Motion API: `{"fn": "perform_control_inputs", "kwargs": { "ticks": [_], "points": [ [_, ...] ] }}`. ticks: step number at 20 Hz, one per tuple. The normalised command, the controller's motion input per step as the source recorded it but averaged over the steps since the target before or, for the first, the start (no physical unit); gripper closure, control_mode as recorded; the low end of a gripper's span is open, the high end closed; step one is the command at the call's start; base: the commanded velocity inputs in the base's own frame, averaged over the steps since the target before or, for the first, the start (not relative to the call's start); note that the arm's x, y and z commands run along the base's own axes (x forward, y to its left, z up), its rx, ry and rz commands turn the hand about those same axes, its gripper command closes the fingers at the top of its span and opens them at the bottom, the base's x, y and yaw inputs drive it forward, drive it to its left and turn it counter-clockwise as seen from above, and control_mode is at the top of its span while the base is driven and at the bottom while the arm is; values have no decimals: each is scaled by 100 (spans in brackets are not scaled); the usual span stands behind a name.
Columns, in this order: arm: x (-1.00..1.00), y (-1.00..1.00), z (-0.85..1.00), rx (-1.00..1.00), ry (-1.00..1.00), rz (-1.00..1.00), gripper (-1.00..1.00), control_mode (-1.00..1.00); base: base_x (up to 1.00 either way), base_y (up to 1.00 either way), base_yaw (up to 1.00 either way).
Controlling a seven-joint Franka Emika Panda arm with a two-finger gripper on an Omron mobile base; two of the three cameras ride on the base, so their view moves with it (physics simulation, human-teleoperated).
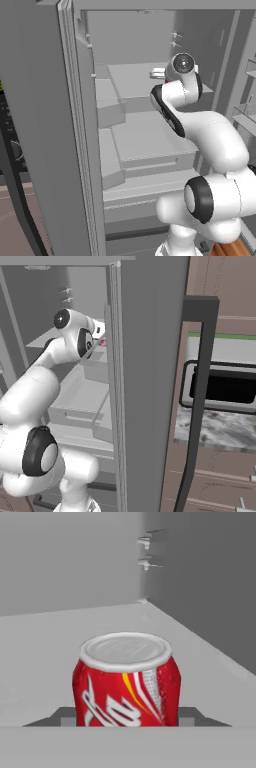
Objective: Open the fridge, grab two sodas, and place both sodas inside the bowl with ice on the dining counter.
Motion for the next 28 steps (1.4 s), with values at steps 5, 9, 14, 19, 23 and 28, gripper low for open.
{"fn": "perform_control_inputs", "kwargs": {
  "ticks": [5, 9, 14, 19, 23, 28],
  "points": [
    [-54, 14, 33, 13, 10, 0, 100, -100, 0, 0, 0],
    [-57, 12, 27, 7, 7, 0, 100, -100, 0, 0, 0],
    [-65, 5, 5, 3, 1, 0, 100, -100, 0, 0, 0],
    [-75, 2, 0, 0, 0, 0, 100, -100, 0, 0, 0],
    [-85, 3, -10, 0, 0, 0, 100, -100, 0, 0, 0],
    [-87, 1, -18, 0, 0, 0, 100, -100, 0, 0, 0]
  ]
}}
